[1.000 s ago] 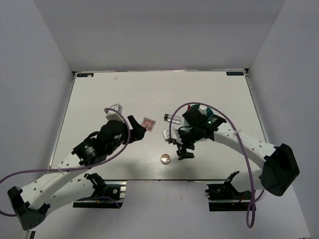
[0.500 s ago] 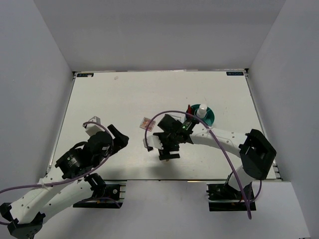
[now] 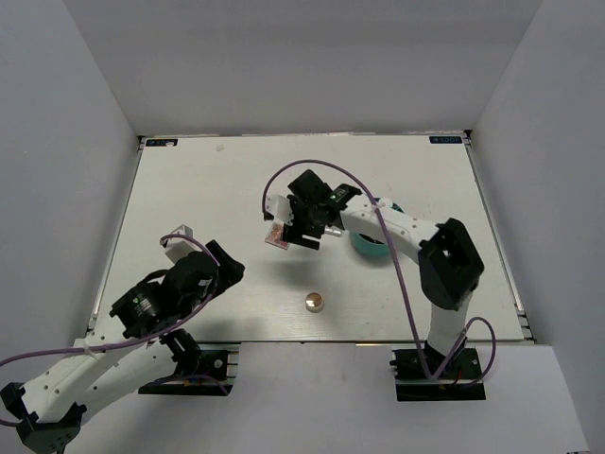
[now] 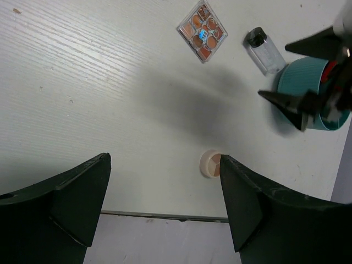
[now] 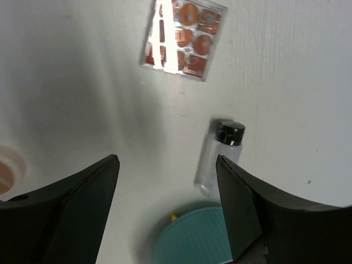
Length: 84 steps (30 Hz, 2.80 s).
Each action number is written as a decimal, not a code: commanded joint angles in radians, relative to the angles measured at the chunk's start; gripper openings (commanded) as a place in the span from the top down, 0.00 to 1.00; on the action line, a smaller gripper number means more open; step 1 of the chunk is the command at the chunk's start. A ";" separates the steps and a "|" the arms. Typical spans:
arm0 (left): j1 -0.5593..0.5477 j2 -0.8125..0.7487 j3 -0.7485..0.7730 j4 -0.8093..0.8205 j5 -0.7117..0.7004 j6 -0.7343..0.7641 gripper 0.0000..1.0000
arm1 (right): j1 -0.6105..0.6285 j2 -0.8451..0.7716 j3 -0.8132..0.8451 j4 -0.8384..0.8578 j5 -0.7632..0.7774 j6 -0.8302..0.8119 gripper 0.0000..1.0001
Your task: Organize the makeup
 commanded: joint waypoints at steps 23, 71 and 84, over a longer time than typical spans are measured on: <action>0.000 -0.009 -0.045 0.023 0.023 -0.027 0.11 | -0.095 0.375 0.447 -0.325 0.156 0.015 0.23; 0.000 0.005 -0.060 0.054 0.040 -0.040 0.11 | -0.421 -0.025 0.512 -0.207 -0.521 0.145 0.91; 0.000 0.013 -0.063 0.069 0.045 -0.027 0.12 | -0.742 -0.061 0.356 -0.050 -0.673 0.321 0.93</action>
